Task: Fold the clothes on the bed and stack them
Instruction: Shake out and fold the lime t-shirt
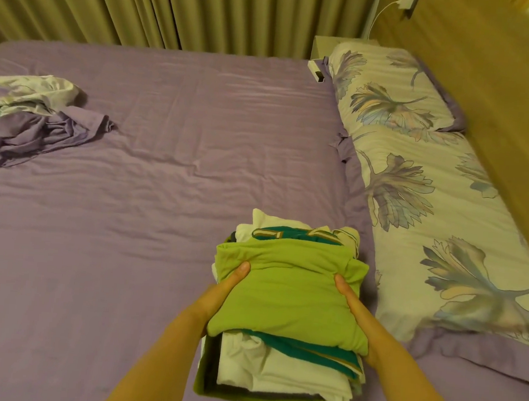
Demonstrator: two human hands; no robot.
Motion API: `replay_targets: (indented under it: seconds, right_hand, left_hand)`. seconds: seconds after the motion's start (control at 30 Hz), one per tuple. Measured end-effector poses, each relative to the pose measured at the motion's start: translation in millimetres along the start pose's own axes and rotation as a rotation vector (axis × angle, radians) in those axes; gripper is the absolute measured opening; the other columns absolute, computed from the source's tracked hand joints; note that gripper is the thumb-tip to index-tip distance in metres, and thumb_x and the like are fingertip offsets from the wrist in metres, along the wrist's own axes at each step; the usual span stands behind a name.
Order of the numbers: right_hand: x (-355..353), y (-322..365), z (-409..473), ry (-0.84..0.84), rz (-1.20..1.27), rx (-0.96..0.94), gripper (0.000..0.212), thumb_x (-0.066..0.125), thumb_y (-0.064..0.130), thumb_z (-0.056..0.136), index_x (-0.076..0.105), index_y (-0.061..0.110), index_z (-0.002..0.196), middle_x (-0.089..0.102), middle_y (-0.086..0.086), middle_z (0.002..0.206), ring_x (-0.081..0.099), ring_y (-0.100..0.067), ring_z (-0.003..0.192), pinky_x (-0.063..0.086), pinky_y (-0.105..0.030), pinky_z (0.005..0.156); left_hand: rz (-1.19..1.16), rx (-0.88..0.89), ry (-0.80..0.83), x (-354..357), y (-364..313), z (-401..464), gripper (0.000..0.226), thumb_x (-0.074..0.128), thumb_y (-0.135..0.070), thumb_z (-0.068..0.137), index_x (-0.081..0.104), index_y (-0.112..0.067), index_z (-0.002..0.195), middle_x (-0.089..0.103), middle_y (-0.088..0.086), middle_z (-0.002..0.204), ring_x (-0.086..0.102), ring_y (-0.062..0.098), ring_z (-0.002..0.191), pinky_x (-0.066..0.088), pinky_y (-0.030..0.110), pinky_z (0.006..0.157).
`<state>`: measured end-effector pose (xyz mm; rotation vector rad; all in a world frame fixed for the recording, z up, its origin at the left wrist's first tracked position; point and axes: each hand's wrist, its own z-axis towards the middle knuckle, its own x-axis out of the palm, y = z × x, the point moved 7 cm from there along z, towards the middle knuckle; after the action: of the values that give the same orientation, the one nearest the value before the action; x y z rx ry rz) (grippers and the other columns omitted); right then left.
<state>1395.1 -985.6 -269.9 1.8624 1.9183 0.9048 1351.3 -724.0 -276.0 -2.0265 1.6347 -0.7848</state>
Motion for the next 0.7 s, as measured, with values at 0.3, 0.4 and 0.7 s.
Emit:
replay_targets:
  seconds: [0.3, 0.4, 0.7]
  right_hand:
    - [-7.0, -10.2, -123.3, -0.026, 0.015, -0.071, 0.074, 0.065, 0.062, 0.060, 0.054, 0.026, 0.123, 0.066, -0.005, 0.115, 0.063, -0.023, 0.105, 0.049, -0.034, 0.087]
    - [-20.2, -15.4, -174.3, -0.043, 0.040, -0.125, 0.064, 0.061, 0.061, 0.066, 0.055, 0.027, 0.120, 0.067, -0.004, 0.113, 0.063, -0.021, 0.104, 0.049, -0.033, 0.085]
    - [-100.1, -62.4, -300.7, -0.154, 0.153, -0.152, 0.046, 0.059, 0.060, 0.072, 0.058, 0.030, 0.107, 0.068, -0.004, 0.107, 0.063, -0.022, 0.103, 0.050, -0.035, 0.082]
  left_hand:
    - [0.083, 0.068, 0.037, 34.7, 9.3, -95.2, 0.108, 0.075, -0.082, 0.037, 0.056, -0.024, 0.126, 0.069, 0.006, 0.114, 0.067, 0.026, 0.103, 0.050, 0.044, 0.096]
    - [0.113, 0.095, 0.090, 61.2, 7.9, -136.7, 0.107, 0.074, -0.081, 0.040, 0.055, -0.023, 0.128, 0.069, 0.006, 0.115, 0.067, 0.025, 0.104, 0.051, 0.042, 0.095]
    - [0.226, 0.071, 0.274, 164.7, 51.3, -224.4, 0.080, 0.060, -0.072, 0.071, 0.046, -0.025, 0.135, 0.064, 0.007, 0.121, 0.064, 0.023, 0.107, 0.054, 0.033, 0.080]
